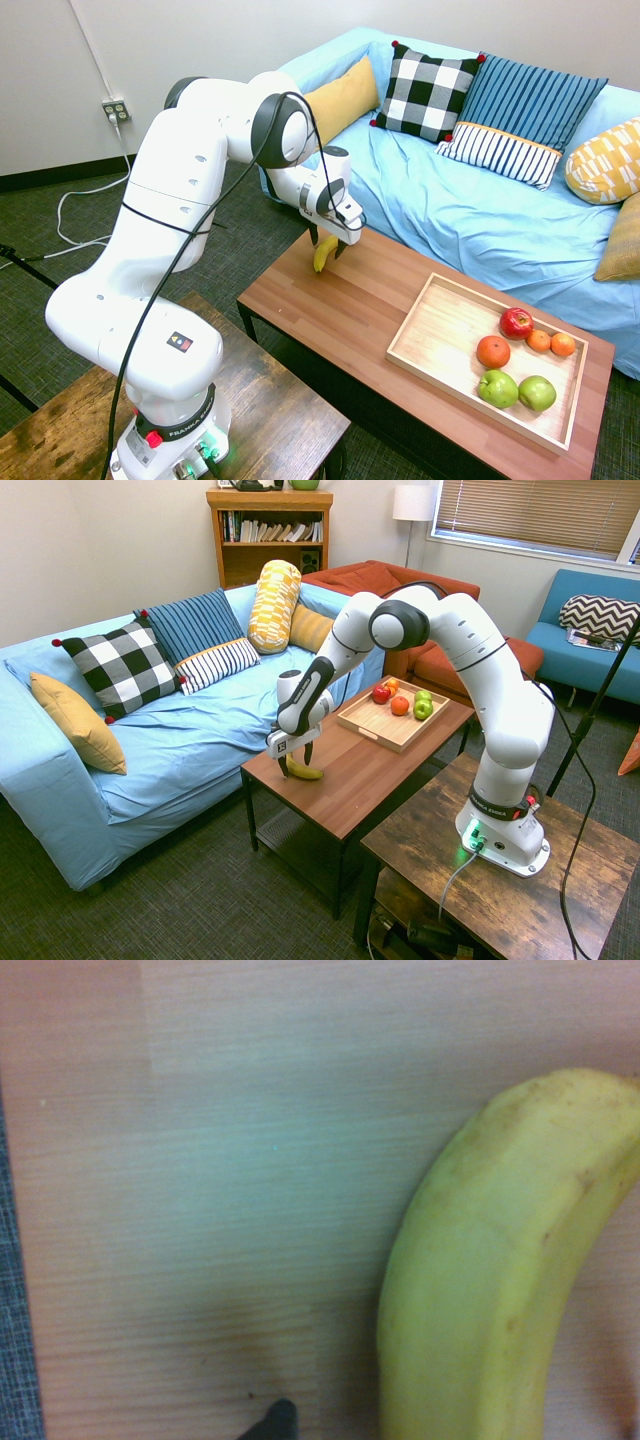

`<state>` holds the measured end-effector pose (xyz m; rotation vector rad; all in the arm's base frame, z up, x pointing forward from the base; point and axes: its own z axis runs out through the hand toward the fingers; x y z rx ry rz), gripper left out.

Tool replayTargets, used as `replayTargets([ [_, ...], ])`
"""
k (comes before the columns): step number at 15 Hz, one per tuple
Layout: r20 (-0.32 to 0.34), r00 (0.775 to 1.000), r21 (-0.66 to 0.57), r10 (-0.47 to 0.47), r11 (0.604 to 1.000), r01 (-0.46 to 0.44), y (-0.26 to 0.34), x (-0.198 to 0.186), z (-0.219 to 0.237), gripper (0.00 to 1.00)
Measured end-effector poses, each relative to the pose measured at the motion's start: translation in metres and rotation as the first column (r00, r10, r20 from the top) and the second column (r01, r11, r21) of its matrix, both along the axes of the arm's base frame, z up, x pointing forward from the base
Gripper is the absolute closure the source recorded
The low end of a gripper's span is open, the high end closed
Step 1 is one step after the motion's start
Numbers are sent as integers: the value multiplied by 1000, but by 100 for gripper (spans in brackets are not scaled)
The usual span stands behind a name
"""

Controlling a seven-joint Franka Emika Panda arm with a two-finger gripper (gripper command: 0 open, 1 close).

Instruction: Put banana in the tray

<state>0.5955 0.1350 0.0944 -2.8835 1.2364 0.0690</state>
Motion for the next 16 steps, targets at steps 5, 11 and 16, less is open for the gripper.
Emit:
replayTargets([
  [5,-5,1000,-1,5,1000,-5,5,-1,-6,100],
  [11,-3,1000,-4,6,1000,-6,5,0,-6,100],
  [16,20,1000,-11,7,1000,-7,4,8,22,100],
])
